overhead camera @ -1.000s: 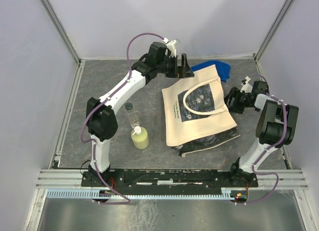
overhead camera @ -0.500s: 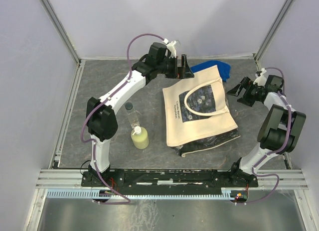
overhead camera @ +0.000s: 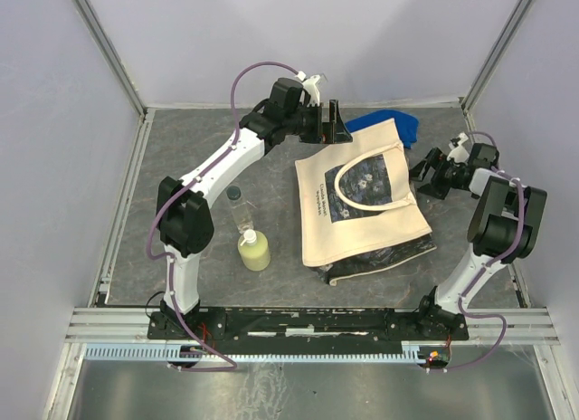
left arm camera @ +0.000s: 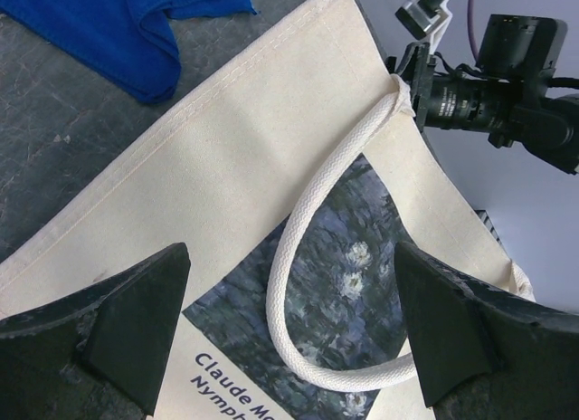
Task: Place the personal care products into the canvas bag
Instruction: Adjust the canvas bag at the center of the board.
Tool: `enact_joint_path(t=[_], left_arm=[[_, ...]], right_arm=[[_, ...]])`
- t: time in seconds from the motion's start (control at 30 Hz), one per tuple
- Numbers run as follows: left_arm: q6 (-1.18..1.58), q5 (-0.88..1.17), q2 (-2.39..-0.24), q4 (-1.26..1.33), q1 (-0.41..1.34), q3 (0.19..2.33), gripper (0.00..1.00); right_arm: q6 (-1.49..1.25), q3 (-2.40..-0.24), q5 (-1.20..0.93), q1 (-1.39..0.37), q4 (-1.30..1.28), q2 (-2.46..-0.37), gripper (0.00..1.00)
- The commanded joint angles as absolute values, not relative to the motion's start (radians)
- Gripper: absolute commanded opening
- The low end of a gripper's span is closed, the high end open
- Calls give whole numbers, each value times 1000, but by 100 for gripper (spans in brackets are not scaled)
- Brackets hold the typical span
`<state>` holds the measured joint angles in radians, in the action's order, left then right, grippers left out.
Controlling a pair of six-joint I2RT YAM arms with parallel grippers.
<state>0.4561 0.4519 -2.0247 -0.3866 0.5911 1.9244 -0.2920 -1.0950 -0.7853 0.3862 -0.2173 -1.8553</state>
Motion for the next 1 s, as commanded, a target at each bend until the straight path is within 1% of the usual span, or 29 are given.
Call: enact_joint_path(t=[0.0, 0.2, 0.27, 0.3, 0.4, 0.53, 0.57, 0.6, 0.73, 0.87, 0.97], left_arm=[[477, 469, -1991, -341, 595, 1943, 100], [459, 460, -1989, -344, 595, 1948, 100], [453, 459, -1989, -345, 595, 1951, 100], [452, 458, -1989, -345, 595, 1952, 100], [447, 456, -1985, -345, 595, 1951, 100], [439, 457, -1979, -341, 595, 1952, 100], [439, 457, -1977, -339, 596, 1953, 100], [435, 456, -1972, -339, 595, 1952, 100], [427, 452, -1965, -340, 595, 1961, 100], [421, 448, -1966, -351, 595, 1986, 100], [410, 451, -1964, -351, 595, 1994, 100]], right_arm=[[-258, -1124, -801, 326, -205, -1882, 94], [-250, -1161, -805, 254, -231, -1890, 90], [-247, -1169, -809, 237, -236, -1892, 84], [-245, -1173, -813, 233, -239, -1894, 78], [-221, -1196, -827, 232, -281, -1893, 48], [-162, -1251, -797, 231, -416, -1850, 4], [-159, -1264, -785, 231, -440, -1829, 1], [-161, -1279, -777, 231, -467, -1811, 1], [-178, -1352, -724, 218, -580, -1743, 0], [-151, -1492, -661, 169, -747, -1699, 0], [-160, -1587, -630, 118, -816, -1675, 0]])
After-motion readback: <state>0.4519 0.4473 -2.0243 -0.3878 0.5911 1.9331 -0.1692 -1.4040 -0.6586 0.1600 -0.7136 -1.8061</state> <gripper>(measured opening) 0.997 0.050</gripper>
